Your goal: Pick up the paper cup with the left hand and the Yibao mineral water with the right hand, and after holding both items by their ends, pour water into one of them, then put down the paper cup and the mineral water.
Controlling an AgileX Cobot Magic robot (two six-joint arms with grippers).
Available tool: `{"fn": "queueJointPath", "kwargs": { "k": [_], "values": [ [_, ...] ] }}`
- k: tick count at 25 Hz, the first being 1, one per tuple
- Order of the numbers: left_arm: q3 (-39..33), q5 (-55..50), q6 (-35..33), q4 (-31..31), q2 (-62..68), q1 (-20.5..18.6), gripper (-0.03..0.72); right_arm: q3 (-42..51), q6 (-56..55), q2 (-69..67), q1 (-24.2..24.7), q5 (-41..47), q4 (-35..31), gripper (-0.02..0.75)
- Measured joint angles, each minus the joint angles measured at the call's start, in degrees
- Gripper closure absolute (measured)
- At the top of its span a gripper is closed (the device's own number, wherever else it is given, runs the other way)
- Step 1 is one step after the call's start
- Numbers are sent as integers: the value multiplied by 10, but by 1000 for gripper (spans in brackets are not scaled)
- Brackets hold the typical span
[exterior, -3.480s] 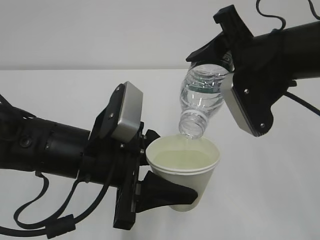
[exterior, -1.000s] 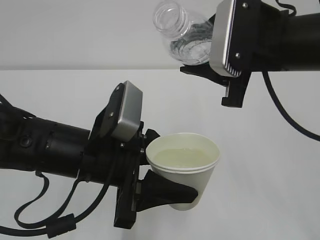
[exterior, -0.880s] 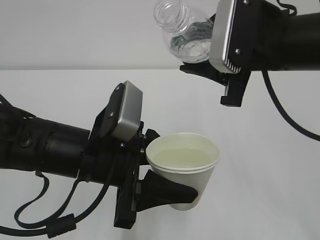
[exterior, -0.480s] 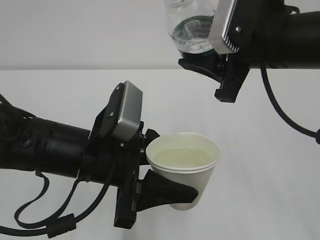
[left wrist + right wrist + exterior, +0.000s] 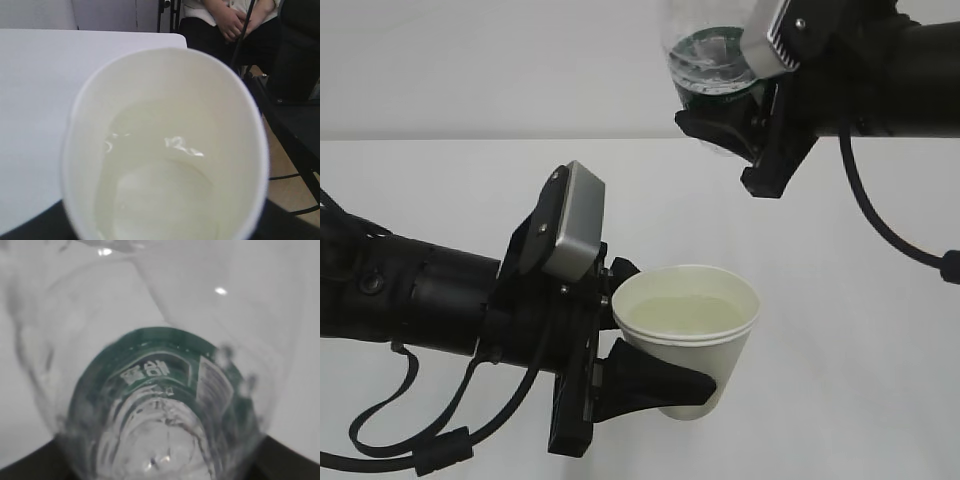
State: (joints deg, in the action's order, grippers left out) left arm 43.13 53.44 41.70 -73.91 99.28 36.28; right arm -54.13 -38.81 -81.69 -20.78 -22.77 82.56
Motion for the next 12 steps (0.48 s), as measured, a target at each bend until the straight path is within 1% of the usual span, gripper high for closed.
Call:
{"fn": "queueJointPath", "kwargs": {
  "k": [12],
  "values": [
    [0,0,0,0,0,0,288,0,-85,0,0,29,-3,311]
  ]
}}
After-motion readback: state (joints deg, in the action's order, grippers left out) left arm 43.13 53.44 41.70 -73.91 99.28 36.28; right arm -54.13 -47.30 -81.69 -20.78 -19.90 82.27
